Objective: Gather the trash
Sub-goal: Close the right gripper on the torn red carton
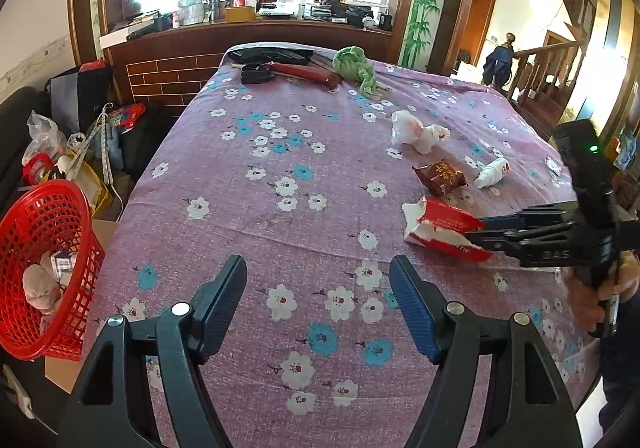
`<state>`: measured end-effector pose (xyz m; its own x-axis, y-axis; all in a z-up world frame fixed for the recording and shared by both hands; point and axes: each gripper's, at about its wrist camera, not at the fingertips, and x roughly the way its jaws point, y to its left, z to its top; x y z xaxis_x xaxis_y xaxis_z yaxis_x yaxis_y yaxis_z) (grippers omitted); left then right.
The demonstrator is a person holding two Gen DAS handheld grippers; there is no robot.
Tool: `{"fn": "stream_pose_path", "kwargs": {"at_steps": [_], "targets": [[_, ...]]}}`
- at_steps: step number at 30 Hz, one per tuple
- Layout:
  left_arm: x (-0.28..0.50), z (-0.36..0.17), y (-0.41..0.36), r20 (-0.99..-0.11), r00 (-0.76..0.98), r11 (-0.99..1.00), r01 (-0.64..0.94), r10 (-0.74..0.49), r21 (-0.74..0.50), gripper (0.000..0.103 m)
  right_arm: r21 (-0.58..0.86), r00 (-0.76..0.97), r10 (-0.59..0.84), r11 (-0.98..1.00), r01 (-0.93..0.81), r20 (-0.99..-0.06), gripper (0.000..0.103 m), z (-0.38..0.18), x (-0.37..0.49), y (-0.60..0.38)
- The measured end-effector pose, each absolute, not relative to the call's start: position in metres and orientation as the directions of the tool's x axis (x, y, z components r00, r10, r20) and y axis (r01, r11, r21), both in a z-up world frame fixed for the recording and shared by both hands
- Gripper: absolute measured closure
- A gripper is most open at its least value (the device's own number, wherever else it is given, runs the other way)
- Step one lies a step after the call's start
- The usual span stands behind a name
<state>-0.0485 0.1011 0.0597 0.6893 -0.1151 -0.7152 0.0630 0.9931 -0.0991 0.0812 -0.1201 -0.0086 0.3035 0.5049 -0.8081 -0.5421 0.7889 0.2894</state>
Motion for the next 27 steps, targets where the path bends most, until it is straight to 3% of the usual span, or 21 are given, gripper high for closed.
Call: {"fn": "stream_pose_path", "kwargs": {"at_steps": [13, 21, 27], "targets": [[-0.049, 0.067, 0.102, -0.709, 0.694, 0.992, 0.057, -0.122, -0.115, 0.03, 0.174, 0.428, 0.463, 0.81, -0.56, -0.776, 0.055, 0.023, 0.075, -0.127], [-0.051, 0.064, 0.098, -0.713, 0.689, 0.991, 0.076, -0.129, -0.106, 0.03, 0.213, 0.345, 0.477, 0.783, -0.584, -0.809, 0.055, -0.005, 0.088, -0.106], [-0.051, 0.063, 0.104, -0.713, 0.689, 0.991, 0.072, -0.13, -0.11, 0.03, 0.165, 0.321, 0.504, 0.703, -0.692, -0.802, 0.055, 0.006, 0.053, -0.086]]}}
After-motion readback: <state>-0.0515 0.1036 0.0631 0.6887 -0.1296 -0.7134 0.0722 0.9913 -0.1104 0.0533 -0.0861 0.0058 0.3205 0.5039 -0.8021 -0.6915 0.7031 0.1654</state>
